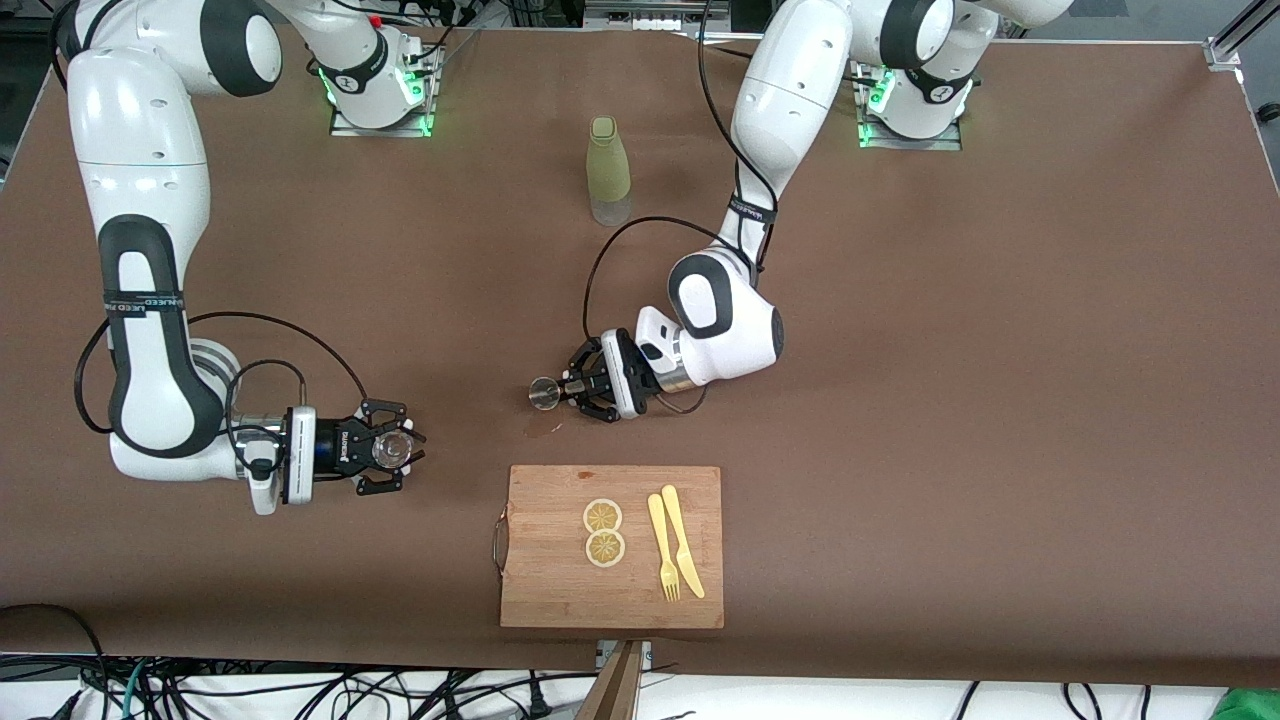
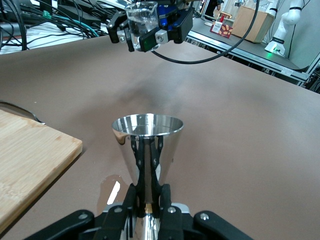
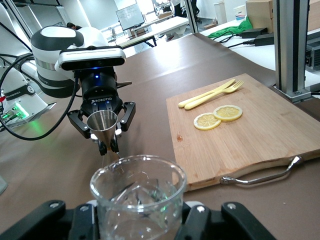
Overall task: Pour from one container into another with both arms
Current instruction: 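Hold the jigger still while the right gripper carries the beaker toward it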
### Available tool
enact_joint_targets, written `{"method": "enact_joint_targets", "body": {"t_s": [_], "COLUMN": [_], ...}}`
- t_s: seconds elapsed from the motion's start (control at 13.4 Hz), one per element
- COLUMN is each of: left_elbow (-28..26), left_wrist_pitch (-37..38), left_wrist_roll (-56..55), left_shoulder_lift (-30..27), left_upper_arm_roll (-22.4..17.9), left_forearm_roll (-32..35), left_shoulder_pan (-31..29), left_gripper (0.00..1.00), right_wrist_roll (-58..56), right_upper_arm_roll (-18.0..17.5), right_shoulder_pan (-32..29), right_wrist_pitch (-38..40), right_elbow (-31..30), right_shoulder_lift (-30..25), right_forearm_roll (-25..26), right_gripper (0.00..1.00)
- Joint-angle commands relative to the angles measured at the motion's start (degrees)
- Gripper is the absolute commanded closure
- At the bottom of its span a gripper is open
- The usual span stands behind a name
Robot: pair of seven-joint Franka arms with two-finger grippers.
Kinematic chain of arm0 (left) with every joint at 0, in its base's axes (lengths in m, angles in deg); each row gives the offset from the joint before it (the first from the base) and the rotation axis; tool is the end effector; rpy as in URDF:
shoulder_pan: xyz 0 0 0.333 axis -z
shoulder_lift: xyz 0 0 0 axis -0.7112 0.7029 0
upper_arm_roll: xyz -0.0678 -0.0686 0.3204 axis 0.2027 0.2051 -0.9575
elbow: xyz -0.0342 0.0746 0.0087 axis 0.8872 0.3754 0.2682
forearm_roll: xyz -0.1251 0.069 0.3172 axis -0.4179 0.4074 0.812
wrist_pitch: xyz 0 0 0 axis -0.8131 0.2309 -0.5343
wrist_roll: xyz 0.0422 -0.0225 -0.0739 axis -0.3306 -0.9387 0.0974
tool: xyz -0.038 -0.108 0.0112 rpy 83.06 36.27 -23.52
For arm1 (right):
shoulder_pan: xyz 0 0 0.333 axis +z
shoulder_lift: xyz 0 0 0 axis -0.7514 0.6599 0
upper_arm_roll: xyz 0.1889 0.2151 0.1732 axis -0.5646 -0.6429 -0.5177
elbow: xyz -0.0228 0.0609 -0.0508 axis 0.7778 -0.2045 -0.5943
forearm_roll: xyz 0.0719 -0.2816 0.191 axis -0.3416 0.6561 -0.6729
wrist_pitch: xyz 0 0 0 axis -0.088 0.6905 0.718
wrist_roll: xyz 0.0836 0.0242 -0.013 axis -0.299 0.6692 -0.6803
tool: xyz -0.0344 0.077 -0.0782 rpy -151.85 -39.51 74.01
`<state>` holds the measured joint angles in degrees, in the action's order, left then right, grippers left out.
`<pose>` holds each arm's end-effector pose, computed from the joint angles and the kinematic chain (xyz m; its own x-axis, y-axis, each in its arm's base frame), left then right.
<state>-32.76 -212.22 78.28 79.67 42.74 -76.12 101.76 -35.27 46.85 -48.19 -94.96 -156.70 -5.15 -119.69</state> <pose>0.5667 -0.4948 0.1775 0.3833 -0.3794 0.8421 -0.9144 -0.2846 0.2880 0.6986 0.0776 0.2318 0.3079 0.4040 0.8614 0.9472 -0.0450 -0.3175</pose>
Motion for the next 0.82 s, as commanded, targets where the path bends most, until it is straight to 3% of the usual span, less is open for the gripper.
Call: {"method": "enact_joint_targets", "body": {"t_s": [0.0, 0.37, 0.75], "left_elbow": [2.5, 3.9, 3.9], "left_wrist_pitch": [-2.9, -3.2, -3.2], "left_wrist_roll": [-5.6, -10.0, -14.5], "left_shoulder_lift": [1.2, 1.3, 1.3], "left_upper_arm_roll": [-1.5, -2.3, -5.6], "left_forearm_roll": [4.9, 6.7, 6.7], "left_shoulder_pan": [1.7, 2.9, 5.9], "left_gripper": [1.0, 1.0, 1.0], "right_wrist_roll": [5.2, 8.0, 12.8], "right_upper_arm_roll": [-1.7, -3.1, -5.5], "right_shoulder_pan": [-0.2, -0.1, 0.1], "right_wrist_pitch": [0.3, -0.4, -2.1], "right_elbow": [1.6, 2.7, 5.4], "right_shoulder_lift": [-1.6, -1.8, -1.8], "right_forearm_roll": [3.7, 6.2, 11.3], "right_gripper": [0.76, 0.76, 0.76]}}
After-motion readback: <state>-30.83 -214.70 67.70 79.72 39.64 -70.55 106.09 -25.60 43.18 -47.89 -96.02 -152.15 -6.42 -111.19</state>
